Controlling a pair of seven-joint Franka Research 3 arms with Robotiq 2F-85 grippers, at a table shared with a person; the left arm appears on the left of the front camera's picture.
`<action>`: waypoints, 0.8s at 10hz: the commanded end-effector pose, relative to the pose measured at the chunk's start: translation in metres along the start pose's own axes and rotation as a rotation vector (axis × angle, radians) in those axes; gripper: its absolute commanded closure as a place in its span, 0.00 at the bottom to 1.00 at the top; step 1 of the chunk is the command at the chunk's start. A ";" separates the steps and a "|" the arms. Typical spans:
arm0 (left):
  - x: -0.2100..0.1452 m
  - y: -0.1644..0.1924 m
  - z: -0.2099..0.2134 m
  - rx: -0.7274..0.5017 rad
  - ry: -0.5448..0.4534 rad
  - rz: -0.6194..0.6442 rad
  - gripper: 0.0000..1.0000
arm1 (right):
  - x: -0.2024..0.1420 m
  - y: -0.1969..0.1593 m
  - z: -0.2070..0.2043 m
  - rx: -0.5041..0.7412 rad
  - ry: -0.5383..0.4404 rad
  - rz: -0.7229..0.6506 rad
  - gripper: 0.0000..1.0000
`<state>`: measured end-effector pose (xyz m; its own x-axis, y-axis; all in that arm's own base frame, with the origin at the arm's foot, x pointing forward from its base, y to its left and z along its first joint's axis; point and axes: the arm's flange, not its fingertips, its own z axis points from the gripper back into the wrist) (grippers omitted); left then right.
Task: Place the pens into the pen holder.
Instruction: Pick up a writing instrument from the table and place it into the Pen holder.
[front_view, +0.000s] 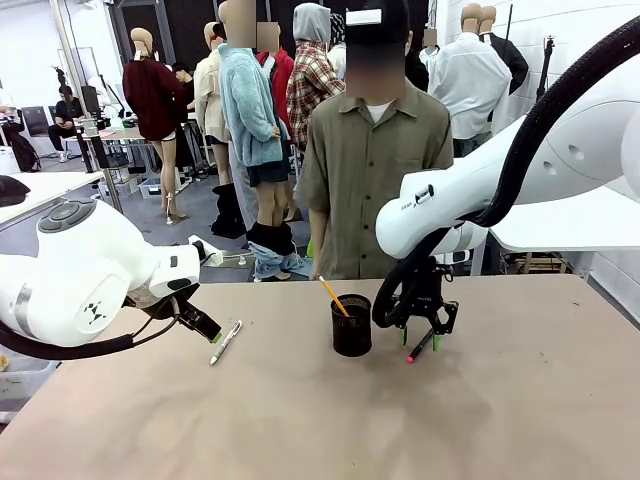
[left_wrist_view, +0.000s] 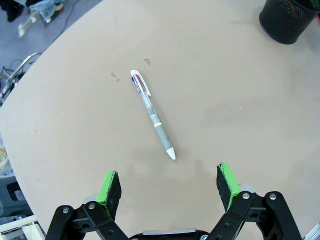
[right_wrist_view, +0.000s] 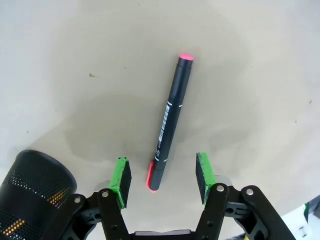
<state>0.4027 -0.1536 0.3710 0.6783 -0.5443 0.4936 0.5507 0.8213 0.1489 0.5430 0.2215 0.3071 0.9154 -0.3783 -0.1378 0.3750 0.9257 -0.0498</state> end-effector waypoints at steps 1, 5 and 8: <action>-0.001 0.002 0.001 -0.001 -0.001 0.006 0.00 | 0.004 0.004 -0.008 -0.015 -0.039 -0.036 0.34; -0.001 0.002 0.001 -0.001 -0.001 0.006 0.00 | 0.007 0.001 -0.012 -0.014 -0.041 -0.036 0.89; -0.001 0.002 0.001 -0.001 -0.001 0.006 0.00 | 0.008 -0.003 -0.011 -0.032 -0.036 -0.033 1.00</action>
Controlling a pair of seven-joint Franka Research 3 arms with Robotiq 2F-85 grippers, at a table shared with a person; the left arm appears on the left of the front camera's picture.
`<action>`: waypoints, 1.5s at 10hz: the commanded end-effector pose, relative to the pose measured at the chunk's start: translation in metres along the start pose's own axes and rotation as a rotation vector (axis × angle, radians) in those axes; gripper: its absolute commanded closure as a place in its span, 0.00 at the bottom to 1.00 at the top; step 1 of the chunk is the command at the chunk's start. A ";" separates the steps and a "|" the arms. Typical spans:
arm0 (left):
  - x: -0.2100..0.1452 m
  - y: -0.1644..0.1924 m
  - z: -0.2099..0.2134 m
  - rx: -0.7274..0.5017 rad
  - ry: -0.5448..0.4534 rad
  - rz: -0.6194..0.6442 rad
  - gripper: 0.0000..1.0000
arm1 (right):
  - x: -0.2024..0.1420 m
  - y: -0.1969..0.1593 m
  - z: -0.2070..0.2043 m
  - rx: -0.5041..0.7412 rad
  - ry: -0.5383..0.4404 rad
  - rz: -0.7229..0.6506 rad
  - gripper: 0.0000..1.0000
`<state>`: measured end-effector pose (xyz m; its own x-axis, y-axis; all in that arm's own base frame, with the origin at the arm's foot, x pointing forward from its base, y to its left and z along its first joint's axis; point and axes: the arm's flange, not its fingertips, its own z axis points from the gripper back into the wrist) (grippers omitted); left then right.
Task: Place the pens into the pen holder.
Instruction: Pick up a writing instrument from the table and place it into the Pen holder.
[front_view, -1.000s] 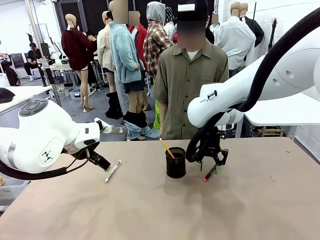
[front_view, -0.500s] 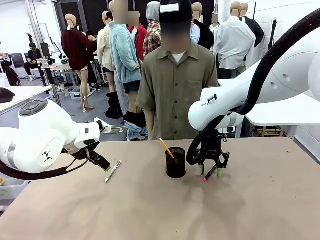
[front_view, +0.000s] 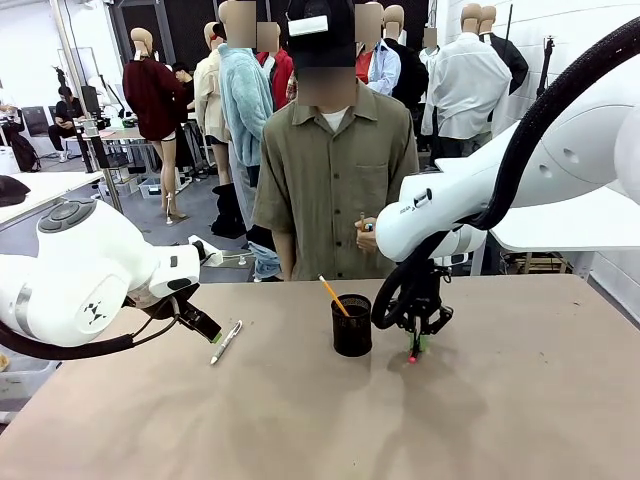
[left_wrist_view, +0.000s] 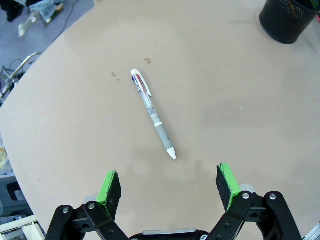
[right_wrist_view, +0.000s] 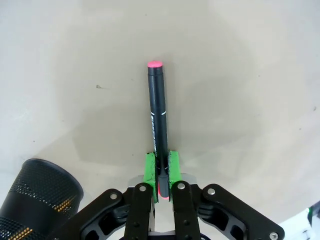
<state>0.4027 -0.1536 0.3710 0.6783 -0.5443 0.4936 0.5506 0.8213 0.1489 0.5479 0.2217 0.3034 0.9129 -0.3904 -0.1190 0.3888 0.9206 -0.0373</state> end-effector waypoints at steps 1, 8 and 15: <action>-0.001 0.002 0.001 -0.001 -0.001 0.006 0.00 | 0.006 -0.012 -0.007 -0.058 -0.015 -0.001 1.00; -0.001 0.002 0.001 -0.001 -0.001 0.006 0.00 | 0.021 -0.100 0.018 0.088 -0.302 0.686 1.00; -0.001 0.002 0.001 -0.001 -0.001 0.006 0.00 | 0.028 -0.112 0.029 0.322 -0.374 1.361 1.00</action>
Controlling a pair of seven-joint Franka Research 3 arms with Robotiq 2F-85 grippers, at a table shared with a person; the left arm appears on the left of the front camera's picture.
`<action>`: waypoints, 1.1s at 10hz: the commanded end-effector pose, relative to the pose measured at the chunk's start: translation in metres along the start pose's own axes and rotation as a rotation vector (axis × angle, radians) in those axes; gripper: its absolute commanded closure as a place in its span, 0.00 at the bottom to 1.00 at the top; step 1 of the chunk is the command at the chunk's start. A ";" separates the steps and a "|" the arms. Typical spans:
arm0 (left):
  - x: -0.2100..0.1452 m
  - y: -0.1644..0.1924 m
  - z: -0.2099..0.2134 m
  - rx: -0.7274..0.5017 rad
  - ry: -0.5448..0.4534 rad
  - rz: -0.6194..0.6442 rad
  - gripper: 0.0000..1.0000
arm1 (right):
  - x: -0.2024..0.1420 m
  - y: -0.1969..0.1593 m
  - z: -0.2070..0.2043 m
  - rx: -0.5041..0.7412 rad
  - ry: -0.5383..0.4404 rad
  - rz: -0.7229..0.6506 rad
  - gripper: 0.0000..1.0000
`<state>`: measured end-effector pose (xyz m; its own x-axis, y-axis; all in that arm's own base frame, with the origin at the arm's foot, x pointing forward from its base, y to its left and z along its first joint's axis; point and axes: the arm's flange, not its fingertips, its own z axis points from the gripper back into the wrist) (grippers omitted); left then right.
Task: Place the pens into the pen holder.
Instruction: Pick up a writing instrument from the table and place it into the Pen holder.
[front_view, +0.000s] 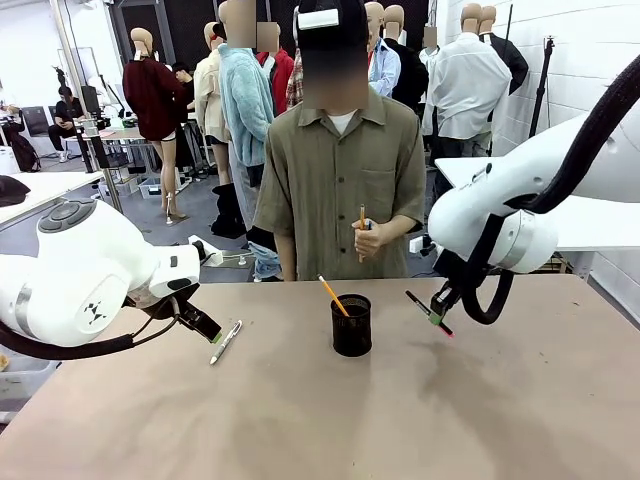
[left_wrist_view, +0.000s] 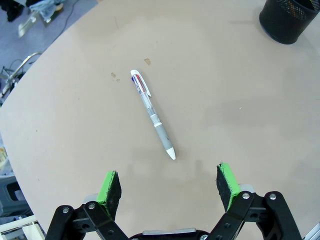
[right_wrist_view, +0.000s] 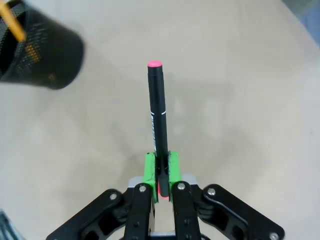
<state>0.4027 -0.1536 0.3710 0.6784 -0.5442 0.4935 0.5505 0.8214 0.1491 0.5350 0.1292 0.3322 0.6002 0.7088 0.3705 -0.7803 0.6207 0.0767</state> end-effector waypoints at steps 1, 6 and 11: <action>-0.001 0.002 0.001 -0.001 -0.001 0.006 0.00 | -0.015 -0.013 0.011 0.102 -0.044 0.121 1.00; -0.001 0.002 0.001 -0.001 -0.001 0.006 0.00 | -0.021 -0.019 0.027 0.312 -0.232 0.371 1.00; -0.001 0.002 0.001 -0.001 -0.001 0.006 0.00 | -0.235 -0.127 0.077 0.514 -0.712 -0.004 1.00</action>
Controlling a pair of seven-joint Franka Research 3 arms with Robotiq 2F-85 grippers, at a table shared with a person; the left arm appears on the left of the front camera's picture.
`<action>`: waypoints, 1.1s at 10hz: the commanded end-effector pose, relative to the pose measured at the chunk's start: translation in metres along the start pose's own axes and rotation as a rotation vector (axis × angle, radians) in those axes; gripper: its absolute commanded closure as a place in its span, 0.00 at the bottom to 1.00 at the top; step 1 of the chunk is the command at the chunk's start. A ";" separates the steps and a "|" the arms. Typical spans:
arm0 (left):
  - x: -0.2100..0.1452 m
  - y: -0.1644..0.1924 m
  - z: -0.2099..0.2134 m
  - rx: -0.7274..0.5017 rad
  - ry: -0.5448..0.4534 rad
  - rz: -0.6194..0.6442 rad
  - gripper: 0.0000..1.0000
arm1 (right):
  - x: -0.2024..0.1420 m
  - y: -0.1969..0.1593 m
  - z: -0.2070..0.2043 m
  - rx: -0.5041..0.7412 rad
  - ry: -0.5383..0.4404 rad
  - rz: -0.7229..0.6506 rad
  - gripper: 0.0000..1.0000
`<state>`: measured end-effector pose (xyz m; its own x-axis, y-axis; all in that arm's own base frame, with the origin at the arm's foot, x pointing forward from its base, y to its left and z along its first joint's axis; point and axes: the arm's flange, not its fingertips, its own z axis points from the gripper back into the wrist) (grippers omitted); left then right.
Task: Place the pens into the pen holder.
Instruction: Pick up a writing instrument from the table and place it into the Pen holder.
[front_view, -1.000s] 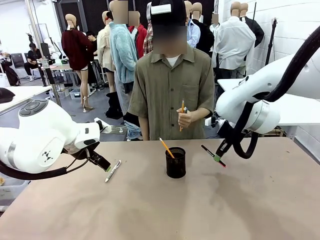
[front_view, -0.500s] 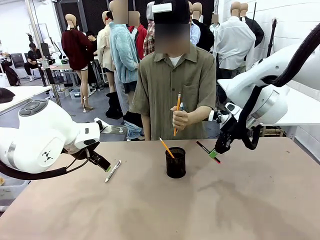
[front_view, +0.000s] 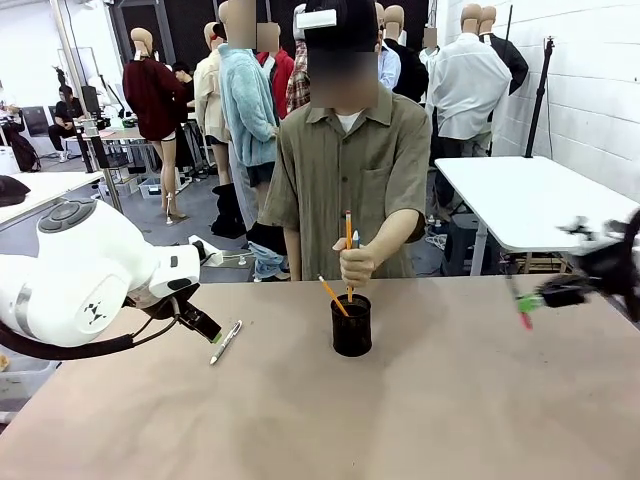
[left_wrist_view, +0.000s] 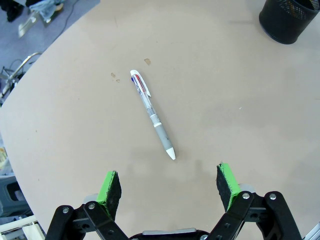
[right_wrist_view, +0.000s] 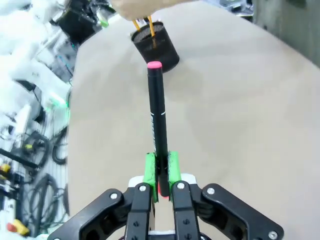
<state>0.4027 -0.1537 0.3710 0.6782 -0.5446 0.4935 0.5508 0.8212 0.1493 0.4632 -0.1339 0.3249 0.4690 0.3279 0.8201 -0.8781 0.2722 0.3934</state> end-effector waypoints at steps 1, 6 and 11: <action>-0.001 0.002 0.001 -0.002 -0.001 0.007 0.00 | -0.034 -0.028 0.012 0.020 -0.199 -0.031 1.00; -0.001 0.002 0.001 -0.002 -0.001 0.007 0.00 | -0.048 -0.027 0.009 0.077 -0.410 -0.058 1.00; -0.001 0.002 0.001 -0.002 -0.001 0.007 0.00 | 0.069 0.045 -0.069 -0.082 -0.296 -0.145 1.00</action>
<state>0.4027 -0.1540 0.3709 0.6778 -0.5453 0.4931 0.5513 0.8208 0.1498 0.4661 -0.0722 0.3581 0.5027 -0.0172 0.8643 -0.8162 0.3198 0.4811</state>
